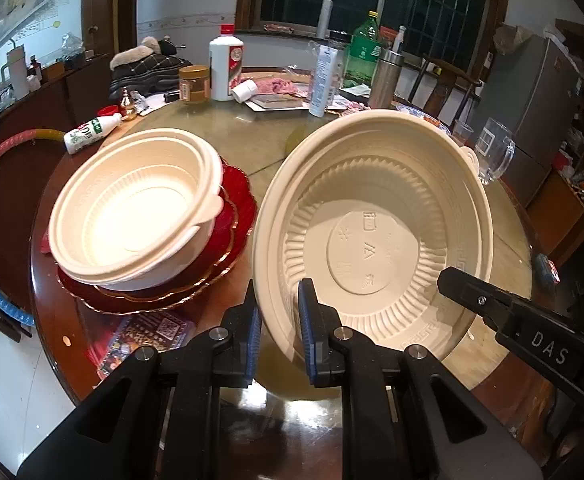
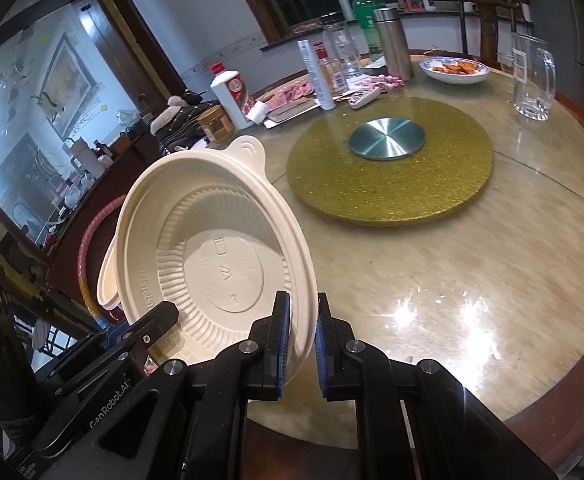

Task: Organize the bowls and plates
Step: 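Lift the cream bowl and carry it to the red bowl stack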

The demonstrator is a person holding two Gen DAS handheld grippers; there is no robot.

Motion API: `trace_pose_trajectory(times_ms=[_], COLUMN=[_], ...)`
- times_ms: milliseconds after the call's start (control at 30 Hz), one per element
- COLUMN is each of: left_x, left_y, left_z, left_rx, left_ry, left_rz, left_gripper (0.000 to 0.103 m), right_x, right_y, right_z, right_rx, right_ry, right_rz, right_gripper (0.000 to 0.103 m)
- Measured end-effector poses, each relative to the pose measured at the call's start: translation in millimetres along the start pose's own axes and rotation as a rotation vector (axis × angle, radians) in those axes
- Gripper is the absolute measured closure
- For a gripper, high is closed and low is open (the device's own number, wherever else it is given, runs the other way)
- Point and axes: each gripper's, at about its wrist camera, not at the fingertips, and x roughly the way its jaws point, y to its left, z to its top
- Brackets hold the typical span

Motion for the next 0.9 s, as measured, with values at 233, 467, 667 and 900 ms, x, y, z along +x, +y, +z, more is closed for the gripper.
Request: trace_pose_trajectory(times_ms=[233,467,667,900], left_x=[-8.5,-13.4,-18.6,-22.9], left_y=[10.0,18.8,21.3,22.1], left_z=[2.8,4.5,4.7,2.7], left_rx=[-0.017,-0.031,-0.037,-0.04], left_ry=[-0.025,-0.037,-0.049,-0.059], left_rz=[0.008,0.014,0.017,0.021], left_gripper=[0.088,0.088,0.088,0.088], right_x=[-4.0,-3.9,-5.6,-7.6], right_y=[17.0,28.7,33.5,35.8], right_z=[4.1,4.6,6.2,5.4], right_rx=[-0.036,-0.056,-0.065,-0.069], right_ry=[-0.019,-0.02,-0.024,-0.027], right_rz=[-0.001,0.005,0.011,0.016], right_gripper=[0.092,0.092,0.092,0.092])
